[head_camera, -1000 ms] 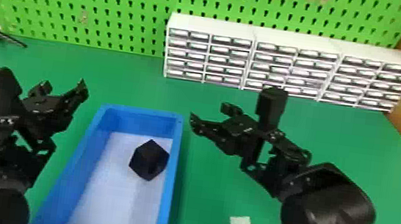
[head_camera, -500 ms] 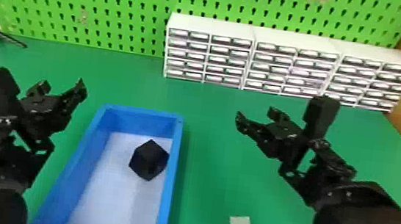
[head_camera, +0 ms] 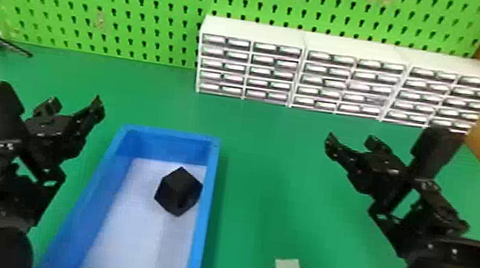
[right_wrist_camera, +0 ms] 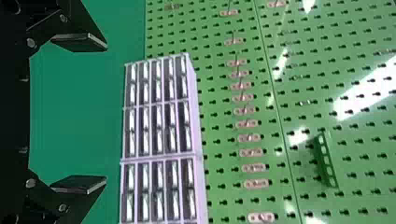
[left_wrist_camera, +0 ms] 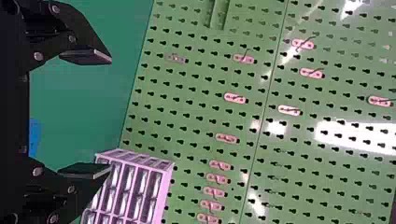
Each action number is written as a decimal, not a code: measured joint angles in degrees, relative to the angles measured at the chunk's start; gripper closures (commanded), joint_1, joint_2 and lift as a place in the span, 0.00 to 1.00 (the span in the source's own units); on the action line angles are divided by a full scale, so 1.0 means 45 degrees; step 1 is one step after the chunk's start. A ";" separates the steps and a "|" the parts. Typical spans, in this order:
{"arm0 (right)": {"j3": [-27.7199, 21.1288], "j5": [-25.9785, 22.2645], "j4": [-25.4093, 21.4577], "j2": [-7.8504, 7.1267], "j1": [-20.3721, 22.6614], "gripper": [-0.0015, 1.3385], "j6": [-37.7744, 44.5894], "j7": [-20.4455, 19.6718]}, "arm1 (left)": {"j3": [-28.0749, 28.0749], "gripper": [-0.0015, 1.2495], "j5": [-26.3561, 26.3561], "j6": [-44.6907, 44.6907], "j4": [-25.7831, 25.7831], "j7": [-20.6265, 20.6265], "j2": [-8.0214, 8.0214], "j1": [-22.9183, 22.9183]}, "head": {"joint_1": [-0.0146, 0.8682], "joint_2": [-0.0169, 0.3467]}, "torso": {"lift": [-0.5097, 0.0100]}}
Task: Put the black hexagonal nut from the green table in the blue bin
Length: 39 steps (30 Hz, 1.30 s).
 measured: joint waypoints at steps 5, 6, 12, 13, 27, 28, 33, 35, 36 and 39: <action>-0.0746 0.0175 -0.0065 0.0422 0.0249 0.21 -0.0247 0.0000 | 0.0035 0.35 -0.0001 0.0000 -0.0002 0.0000 0.0000 -0.0005 | 0.80 0.07 | 0.79; -0.0929 0.0208 -0.0089 0.0532 0.0315 0.21 -0.0286 0.0000 | 0.0054 0.35 0.0000 0.0000 -0.0010 0.0000 0.0000 -0.0012 | 0.80 0.07 | 0.79; -0.1760 0.0289 -0.0161 0.0913 0.0547 0.21 -0.0503 0.0000 | 0.0150 0.35 -0.0001 0.0000 -0.0032 -0.0010 0.0008 -0.0126 | 0.80 0.07 | 0.79; -0.1859 0.0296 -0.0162 0.0942 0.0563 0.21 -0.0536 0.0000 | 0.0169 0.35 -0.0004 0.0000 -0.0036 -0.0013 0.0014 -0.0143 | 0.80 0.07 | 0.79; -0.2385 0.0231 -0.0205 0.1232 0.0822 0.21 -0.1122 0.0000 | 0.0511 0.35 0.0063 0.0019 -0.0202 -0.0020 0.0166 -0.0260 | 0.80 0.07 | 0.79; -0.2387 0.0225 -0.0205 0.1253 0.0822 0.21 -0.1130 0.0000 | 0.0542 0.35 0.0052 0.0019 -0.0212 -0.0020 0.0169 -0.0269 | 0.80 0.07 | 0.79; -0.2199 0.0183 -0.0204 0.1261 0.0818 0.21 -0.1152 0.0000 | 0.0574 0.35 0.0007 0.0020 -0.0226 -0.0020 0.0174 -0.0391 | 0.80 0.07 | 0.79; -0.2058 0.0175 -0.0199 0.1226 0.0812 0.21 -0.1157 0.0000 | 0.0540 0.35 -0.0021 0.0026 -0.0225 -0.0020 0.0174 -0.0451 | 0.80 0.07 | 0.79; -0.1960 0.0167 -0.0172 0.1200 0.0798 0.21 -0.1161 0.0000 | 0.0512 0.35 -0.0039 0.0029 -0.0224 -0.0020 0.0174 -0.0489 | 0.80 0.07 | 0.79; -0.1742 0.0139 -0.0091 0.1144 0.0716 0.21 -0.1175 0.0000 | 0.0444 0.35 -0.0074 0.0040 -0.0221 -0.0020 0.0174 -0.0573 | 0.80 0.07 | 0.79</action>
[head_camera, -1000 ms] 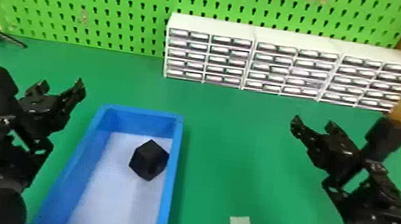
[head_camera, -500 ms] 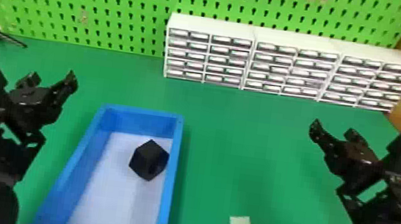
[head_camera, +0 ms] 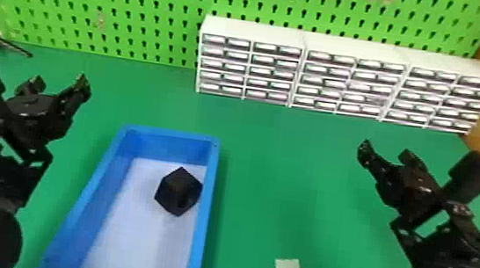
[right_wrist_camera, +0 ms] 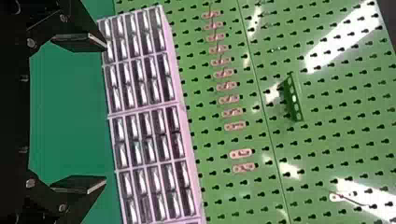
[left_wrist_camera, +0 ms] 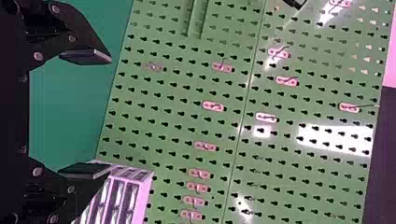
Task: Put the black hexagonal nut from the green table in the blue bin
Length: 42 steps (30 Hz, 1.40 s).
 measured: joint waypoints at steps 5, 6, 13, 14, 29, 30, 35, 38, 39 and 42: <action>0.0252 -0.0022 0.0101 -0.0090 -0.0165 0.21 -0.0027 0.0000 | -0.0047 0.35 -0.0078 0.0000 0.0012 0.0000 0.0000 -0.0125 | 0.80 0.07 | 0.79; 0.0278 -0.0023 0.0111 -0.0105 -0.0184 0.21 -0.0030 0.0000 | -0.0055 0.35 -0.0096 0.0000 0.0018 0.0000 0.0000 -0.0159 | 0.80 0.07 | 0.79; 0.0208 -0.0034 0.0080 -0.0138 -0.0121 0.21 -0.0035 0.0000 | -0.0245 0.35 -0.0161 0.0000 0.0062 0.0000 0.0000 -0.0280 | 0.80 0.07 | 0.79; 0.0202 -0.0049 0.0065 -0.0138 -0.0107 0.21 -0.0029 -0.0002 | -0.0270 0.35 -0.0160 0.0000 0.0063 0.0000 0.0000 -0.0282 | 0.80 0.07 | 0.79; -0.0053 0.0042 -0.0036 0.0118 -0.0168 0.22 0.0161 -0.0021 | -0.0489 0.35 -0.0159 0.0004 0.0065 0.0037 -0.0019 -0.0211 | 0.80 0.07 | 0.79; -0.0091 0.0074 -0.0064 0.0130 -0.0165 0.22 0.0200 -0.0021 | -0.0496 0.35 -0.0157 0.0005 0.0065 0.0039 -0.0019 -0.0211 | 0.80 0.07 | 0.79; -0.0192 0.0190 -0.0185 0.0121 -0.0138 0.22 0.0304 -0.0021 | -0.0507 0.35 -0.0136 0.0003 0.0065 0.0055 -0.0019 -0.0206 | 0.80 0.07 | 0.79; -0.0278 0.0227 -0.0256 0.0113 -0.0113 0.22 0.0317 -0.0021 | -0.0518 0.35 -0.0134 0.0001 0.0065 0.0061 -0.0019 -0.0165 | 0.80 0.07 | 0.79; -0.0307 0.0257 -0.0285 0.0114 -0.0106 0.22 0.0336 -0.0020 | -0.0518 0.35 -0.0131 0.0001 0.0065 0.0070 -0.0020 -0.0138 | 0.80 0.07 | 0.79; -0.0342 0.0384 -0.0359 0.0124 -0.0096 0.22 0.0451 -0.0020 | -0.0534 0.35 -0.0110 0.0000 0.0065 0.0138 -0.0020 -0.0061 | 0.80 0.07 | 0.79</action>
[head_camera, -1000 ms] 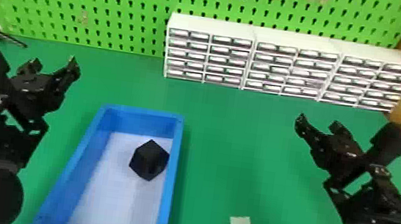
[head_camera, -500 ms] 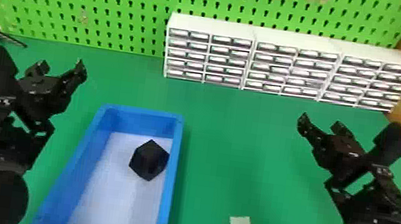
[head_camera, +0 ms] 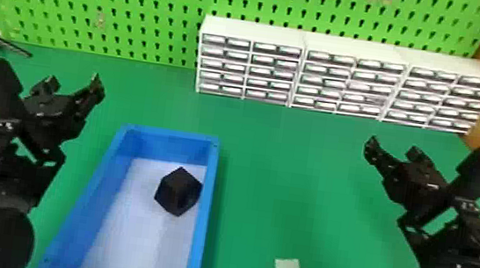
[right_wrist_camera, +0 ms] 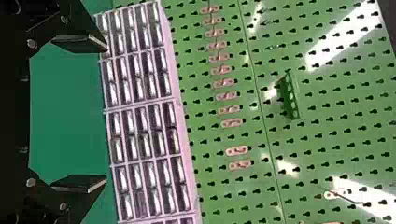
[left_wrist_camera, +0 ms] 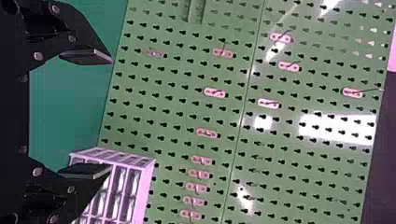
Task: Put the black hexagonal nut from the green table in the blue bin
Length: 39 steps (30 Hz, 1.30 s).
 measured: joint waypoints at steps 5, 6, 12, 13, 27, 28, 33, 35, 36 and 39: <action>-0.0002 0.0125 -0.0073 0.0005 0.0024 0.22 0.0134 0.0000 | -0.0045 0.35 0.0027 0.0000 0.0000 0.0069 0.0000 0.0070 | 0.80 0.07 | 0.79; 0.0002 0.0132 -0.0080 0.0005 0.0038 0.22 0.0147 0.0000 | -0.0045 0.35 0.0035 0.0000 0.0000 0.0076 0.0000 0.0077 | 0.80 0.07 | 0.79; -0.0008 0.0139 -0.0087 0.0021 0.0090 0.22 0.0171 0.0000 | -0.0035 0.35 0.0049 0.0000 -0.0001 0.0113 0.0000 0.0067 | 0.80 0.07 | 0.79; -0.0012 0.0139 -0.0087 0.0022 0.0091 0.22 0.0173 0.0000 | -0.0037 0.35 0.0044 0.0000 -0.0001 0.0122 0.0000 0.0050 | 0.80 0.07 | 0.79; 0.0012 0.0143 -0.0092 0.0014 0.0091 0.22 0.0199 0.0000 | -0.0165 0.35 -0.0070 0.0000 -0.0001 0.0215 0.0000 0.0011 | 0.80 0.07 | 0.79; 0.0012 0.0142 -0.0098 0.0007 0.0100 0.22 0.0199 0.0000 | -0.0167 0.35 -0.0076 0.0000 -0.0001 0.0221 0.0000 0.0022 | 0.80 0.07 | 0.79; 0.0005 0.0145 -0.0105 -0.0003 0.0117 0.22 0.0202 0.0000 | -0.0184 0.35 -0.0115 0.0000 0.0000 0.0263 0.0000 0.0042 | 0.80 0.07 | 0.79; 0.0011 0.0157 -0.0106 0.0000 0.0118 0.22 0.0214 0.0000 | -0.0197 0.35 -0.0135 0.0000 0.0000 0.0277 0.0000 0.0044 | 0.80 0.07 | 0.79; 0.0016 0.0165 -0.0106 0.0005 0.0118 0.22 0.0225 0.0000 | -0.0207 0.35 -0.0146 0.0000 0.0000 0.0286 0.0000 0.0044 | 0.80 0.07 | 0.79; 0.0029 0.0169 -0.0106 0.0013 0.0116 0.22 0.0292 0.0000 | -0.0238 0.35 -0.0179 0.0000 0.0007 0.0300 0.0000 0.0045 | 0.80 0.07 | 0.79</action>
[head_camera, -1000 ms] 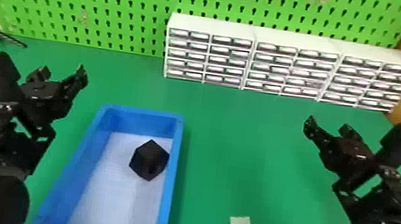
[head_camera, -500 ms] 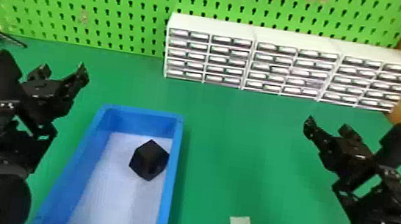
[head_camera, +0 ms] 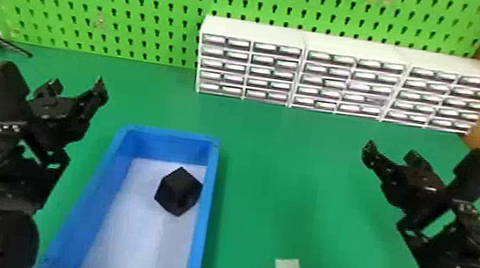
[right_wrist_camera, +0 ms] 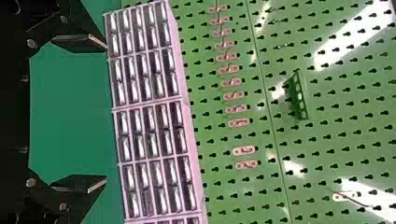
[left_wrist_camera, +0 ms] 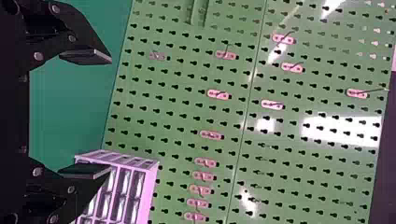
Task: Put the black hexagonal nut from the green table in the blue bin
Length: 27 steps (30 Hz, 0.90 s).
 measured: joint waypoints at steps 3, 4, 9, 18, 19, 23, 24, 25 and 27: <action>-0.0004 -0.0017 0.0015 -0.0002 -0.0016 0.22 0.0065 0.0000 | -0.0022 0.35 -0.0048 0.0000 0.0010 0.0011 0.0000 0.0000 | 0.80 0.07 | 0.79; -0.0010 -0.0023 0.0027 -0.0003 -0.0022 0.22 0.0082 0.0000 | -0.0026 0.35 -0.0060 0.0000 0.0011 0.0011 0.0000 0.0000 | 0.80 0.07 | 0.79; -0.0036 -0.0033 0.0057 -0.0007 -0.0027 0.22 0.0146 0.0000 | -0.0042 0.35 -0.0109 0.0001 0.0013 0.0011 0.0000 0.0000 | 0.80 0.07 | 0.79; -0.0025 0.0015 0.0093 -0.0016 0.0002 0.22 0.0158 0.0000 | -0.0123 0.35 -0.0178 0.0022 0.0016 0.0011 0.0000 -0.0058 | 0.80 0.07 | 0.79; -0.0019 0.0030 0.0094 -0.0020 0.0002 0.22 0.0158 0.0000 | -0.0133 0.35 -0.0178 0.0027 0.0020 0.0011 0.0000 -0.0068 | 0.80 0.07 | 0.79; 0.0010 0.0096 0.0097 -0.0027 0.0002 0.22 0.0159 0.0000 | -0.0169 0.35 -0.0175 0.0035 0.0026 0.0011 0.0000 -0.0106 | 0.80 0.07 | 0.79; 0.0020 0.0123 0.0097 -0.0028 0.0002 0.22 0.0159 0.0000 | -0.0169 0.35 -0.0173 0.0036 0.0026 0.0011 0.0000 -0.0111 | 0.80 0.07 | 0.79; 0.0029 0.0146 0.0097 -0.0028 0.0002 0.22 0.0159 0.0000 | -0.0166 0.35 -0.0170 0.0037 0.0025 0.0011 0.0000 -0.0114 | 0.80 0.07 | 0.79; 0.0048 0.0194 0.0097 -0.0028 0.0002 0.22 0.0159 0.0000 | -0.0157 0.35 -0.0166 0.0038 0.0025 0.0011 0.0000 -0.0114 | 0.80 0.07 | 0.79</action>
